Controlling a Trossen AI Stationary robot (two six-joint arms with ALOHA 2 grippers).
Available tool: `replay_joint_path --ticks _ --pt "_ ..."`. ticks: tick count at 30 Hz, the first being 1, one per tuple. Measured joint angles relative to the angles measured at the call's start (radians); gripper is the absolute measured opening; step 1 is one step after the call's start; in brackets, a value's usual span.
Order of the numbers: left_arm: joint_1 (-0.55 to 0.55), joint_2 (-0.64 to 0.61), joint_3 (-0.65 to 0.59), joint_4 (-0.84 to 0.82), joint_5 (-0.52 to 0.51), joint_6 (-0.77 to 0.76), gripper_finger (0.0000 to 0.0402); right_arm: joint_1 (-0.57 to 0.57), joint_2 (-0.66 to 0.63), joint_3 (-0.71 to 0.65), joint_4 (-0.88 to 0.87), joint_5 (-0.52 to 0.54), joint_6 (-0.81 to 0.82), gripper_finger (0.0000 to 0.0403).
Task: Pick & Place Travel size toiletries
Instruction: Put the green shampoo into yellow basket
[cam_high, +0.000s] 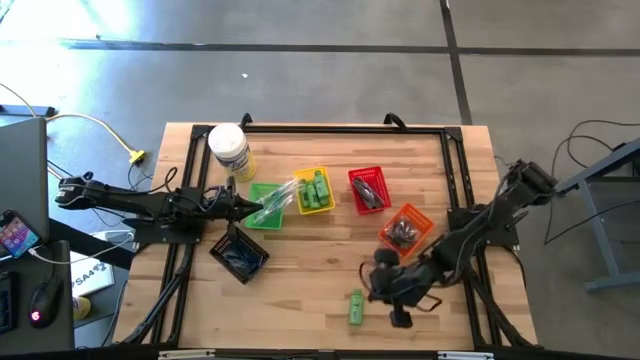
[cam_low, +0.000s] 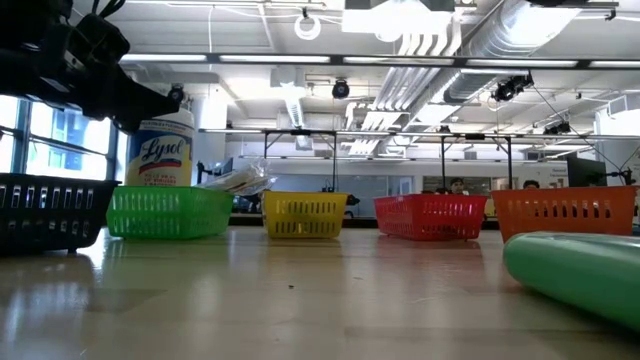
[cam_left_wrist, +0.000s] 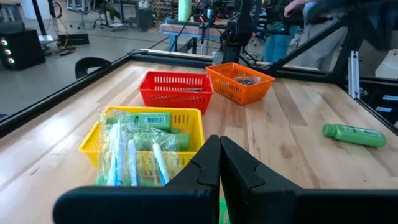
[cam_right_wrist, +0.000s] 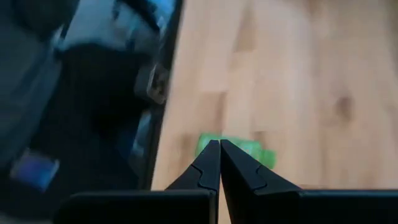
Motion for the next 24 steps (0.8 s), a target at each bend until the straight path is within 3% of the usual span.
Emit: replay_joint_path --ticks 3,8,15,19,24 --pt "0.000 0.000 0.000 0.000 0.000 0.001 0.0000 0.008 0.064 0.026 -0.010 -0.057 -0.071 0.0003" --pt "0.000 0.000 0.001 0.014 0.000 0.007 0.0000 -0.022 0.114 0.031 -0.024 -0.056 -0.160 0.0022" --pt "0.000 0.000 0.002 0.030 -0.001 0.010 0.0000 -0.069 0.147 0.030 -0.030 -0.048 -0.302 0.0129" --pt "0.000 0.000 0.002 0.030 -0.001 0.010 0.0000 -0.121 0.149 0.030 -0.027 -0.058 -0.163 0.0183" --pt "0.000 0.000 0.002 0.021 -0.001 0.010 0.0000 -0.172 0.149 0.030 -0.028 -0.209 0.076 0.0198"
